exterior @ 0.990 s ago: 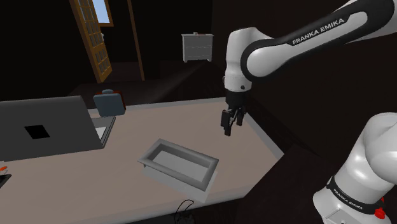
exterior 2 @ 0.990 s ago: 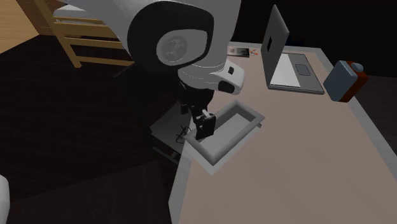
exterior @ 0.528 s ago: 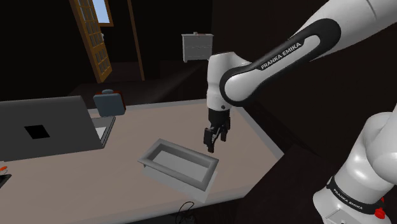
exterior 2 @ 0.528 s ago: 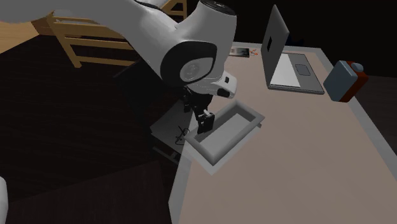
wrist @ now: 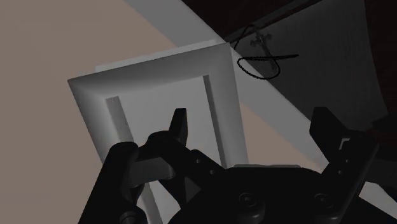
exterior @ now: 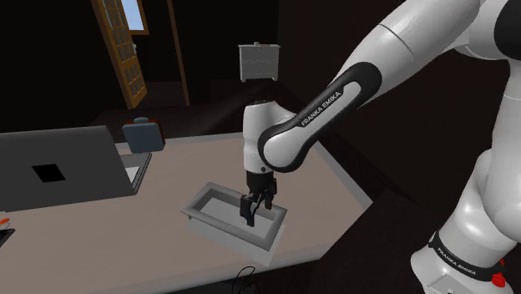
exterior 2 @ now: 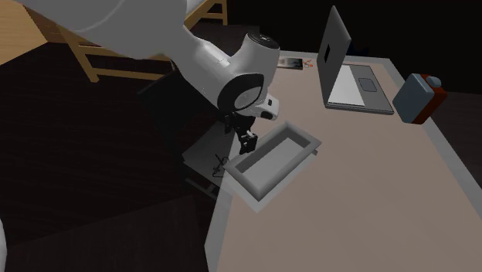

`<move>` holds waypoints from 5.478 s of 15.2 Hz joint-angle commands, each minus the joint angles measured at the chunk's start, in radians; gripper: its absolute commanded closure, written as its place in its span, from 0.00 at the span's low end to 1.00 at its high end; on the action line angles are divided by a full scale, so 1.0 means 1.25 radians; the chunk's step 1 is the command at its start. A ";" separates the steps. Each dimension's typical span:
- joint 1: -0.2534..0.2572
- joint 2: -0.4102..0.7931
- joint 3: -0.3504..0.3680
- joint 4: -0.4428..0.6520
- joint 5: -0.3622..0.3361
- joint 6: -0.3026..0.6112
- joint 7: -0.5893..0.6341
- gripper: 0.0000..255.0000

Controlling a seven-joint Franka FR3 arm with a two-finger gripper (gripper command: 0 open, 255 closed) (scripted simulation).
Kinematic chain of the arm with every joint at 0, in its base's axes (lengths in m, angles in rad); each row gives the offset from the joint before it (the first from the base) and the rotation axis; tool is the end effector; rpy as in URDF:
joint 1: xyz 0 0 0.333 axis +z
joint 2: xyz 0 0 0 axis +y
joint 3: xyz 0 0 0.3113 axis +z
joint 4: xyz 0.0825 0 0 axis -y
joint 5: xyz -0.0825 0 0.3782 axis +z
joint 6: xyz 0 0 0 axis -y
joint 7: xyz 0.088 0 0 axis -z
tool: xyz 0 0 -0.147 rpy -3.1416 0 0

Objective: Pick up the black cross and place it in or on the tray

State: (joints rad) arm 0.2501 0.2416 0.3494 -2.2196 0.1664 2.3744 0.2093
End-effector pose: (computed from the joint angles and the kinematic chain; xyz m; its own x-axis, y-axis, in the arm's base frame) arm 0.4349 0.3094 0.2281 0.9562 0.2645 -0.1253 0.2430 -0.9561 -0.1640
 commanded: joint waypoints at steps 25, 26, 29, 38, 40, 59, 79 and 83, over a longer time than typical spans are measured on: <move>0.119 0.386 -0.017 0.269 -0.070 0.117 0.049 0.00; 0.118 0.386 -0.017 0.269 -0.070 0.117 0.049 1.00; 0.118 0.387 -0.017 0.269 -0.070 0.117 0.049 1.00; 0.244 0.344 -0.106 0.165 -0.141 0.259 0.193 0.00; 0.430 0.334 -0.250 0.097 -0.231 0.370 0.378 0.00; 0.935 0.572 -0.640 0.122 -0.332 0.511 0.821 0.00; 0.713 0.746 -0.450 0.399 -0.283 0.332 0.705 0.00; 0.702 0.791 -0.448 0.436 -0.282 0.342 0.704 0.00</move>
State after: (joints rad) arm 1.1316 1.2179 -0.2103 -1.6843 -0.1864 2.8011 1.0894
